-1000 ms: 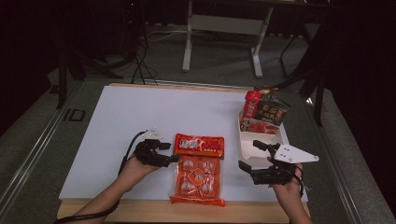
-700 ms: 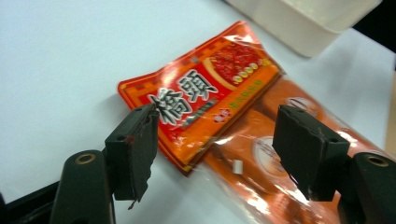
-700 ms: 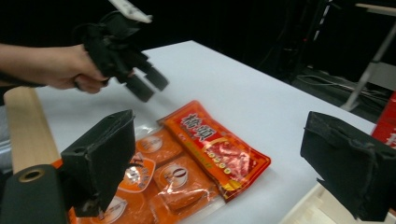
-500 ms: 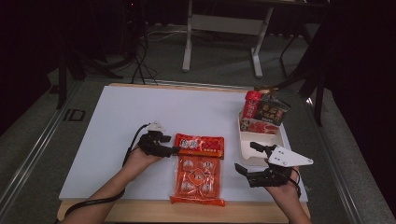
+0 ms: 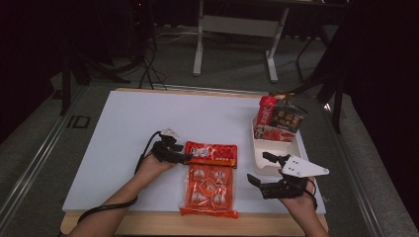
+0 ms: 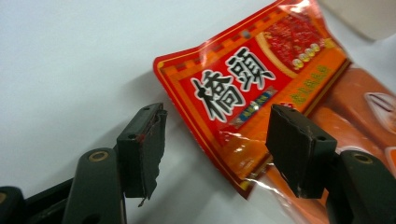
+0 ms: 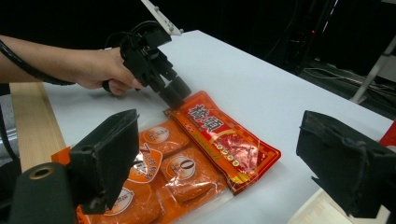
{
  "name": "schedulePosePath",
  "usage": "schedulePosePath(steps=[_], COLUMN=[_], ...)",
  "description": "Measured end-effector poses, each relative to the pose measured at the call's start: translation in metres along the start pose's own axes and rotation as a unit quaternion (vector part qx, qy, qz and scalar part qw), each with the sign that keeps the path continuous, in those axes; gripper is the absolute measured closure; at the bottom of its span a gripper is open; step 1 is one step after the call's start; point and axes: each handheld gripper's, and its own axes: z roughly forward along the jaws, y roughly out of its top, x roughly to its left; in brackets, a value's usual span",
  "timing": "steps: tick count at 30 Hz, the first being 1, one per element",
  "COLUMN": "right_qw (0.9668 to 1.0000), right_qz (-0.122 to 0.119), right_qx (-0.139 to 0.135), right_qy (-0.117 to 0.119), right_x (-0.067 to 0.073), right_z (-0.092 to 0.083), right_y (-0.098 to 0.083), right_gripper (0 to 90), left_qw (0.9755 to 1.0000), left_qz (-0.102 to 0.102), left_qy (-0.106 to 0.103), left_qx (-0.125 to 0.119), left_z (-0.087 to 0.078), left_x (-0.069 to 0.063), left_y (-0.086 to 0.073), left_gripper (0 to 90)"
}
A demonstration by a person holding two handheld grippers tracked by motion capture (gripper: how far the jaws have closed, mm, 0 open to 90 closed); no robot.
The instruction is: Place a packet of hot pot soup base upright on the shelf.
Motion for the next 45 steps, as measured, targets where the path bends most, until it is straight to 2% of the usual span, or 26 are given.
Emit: schedulePosePath(steps=[4, 9, 12, 13, 14, 15, 18, 22, 24, 26, 27, 28, 32, 38, 45], right_qw=[1.0, 1.0, 1.0, 1.0, 1.0, 1.0, 1.0, 1.0, 0.9999, 0.9999, 0.9999, 0.9999, 0.9998, 0.9996, 0.9997], right_qz=[0.001, 0.003, 0.004, 0.005, 0.005, 0.005, 0.005, 0.007, 0.011, 0.011, 0.01, 0.009, 0.011, 0.022, 0.023], right_qx=[-0.001, -0.004, 0.0, 0.0, 0.0, 0.001, 0.001, 0.002, 0.002, 0.002, 0.006, 0.007, 0.01, 0.02, 0.013], right_qy=[0.0, 0.001, 0.002, 0.004, 0.004, 0.005, 0.005, 0.005, 0.007, 0.007, 0.01, 0.01, 0.01, 0.005, 0.002], right_x=[-0.001, -0.001, -0.001, -0.001, -0.001, -0.002, -0.002, -0.003, -0.003, -0.004, -0.004, -0.004, -0.003, -0.006, -0.008], right_z=[-0.001, -0.001, -0.001, -0.001, -0.001, 0.0, 0.001, 0.001, 0.001, 0.002, 0.002, 0.002, 0.003, 0.003, 0.001], right_y=[0.0, 0.0, 0.0, 0.0, 0.0, -0.001, -0.001, -0.001, -0.002, -0.002, -0.002, -0.002, -0.002, 0.0, 0.007], right_gripper=[13.2, 13.4, 13.6, 13.5, 13.5, 13.6, 13.6, 13.6, 13.7, 14.1, 14.6, 14.6, 15.5, 15.8, 17.4], left_qw=[0.9999, 0.9998, 0.9996, 0.9993, 0.9993, 0.9989, 0.9986, 0.999, 0.9989, 0.9989, 0.9987, 0.9986, 0.9988, 0.9984, 0.9973], left_qz=[0.001, 0.001, 0.003, 0.0, 0.0, 0.007, 0.015, 0.012, 0.01, 0.012, 0.013, 0.025, 0.024, 0.039, 0.048], left_qy=[-0.008, -0.014, -0.023, -0.034, -0.034, -0.044, -0.046, -0.039, -0.043, -0.043, -0.046, -0.038, -0.04, -0.042, -0.053], left_qx=[0.01, 0.011, 0.012, 0.013, 0.013, 0.019, 0.021, 0.015, 0.015, 0.016, 0.019, 0.025, 0.016, 0.002, -0.015], left_z=[0.006, 0.013, 0.016, 0.017, 0.017, 0.02, 0.024, 0.024, 0.024, 0.023, 0.023, 0.022, 0.018, 0.005, -0.015], left_x=[0.001, -0.004, -0.005, -0.005, -0.005, -0.009, -0.013, -0.013, -0.012, -0.014, -0.015, -0.017, -0.018, -0.022, -0.03], left_y=[0.001, 0.004, 0.006, 0.006, 0.006, 0.008, 0.009, 0.008, 0.008, 0.009, 0.009, 0.01, 0.012, 0.015, 0.022], left_gripper=[41.5, 45.7, 49.0, 50.4, 52.9, 54.9, 62.0, 71.1, 77.0, 79.2, 87.6, 88.2, 88.8, 89.0, 89.3])
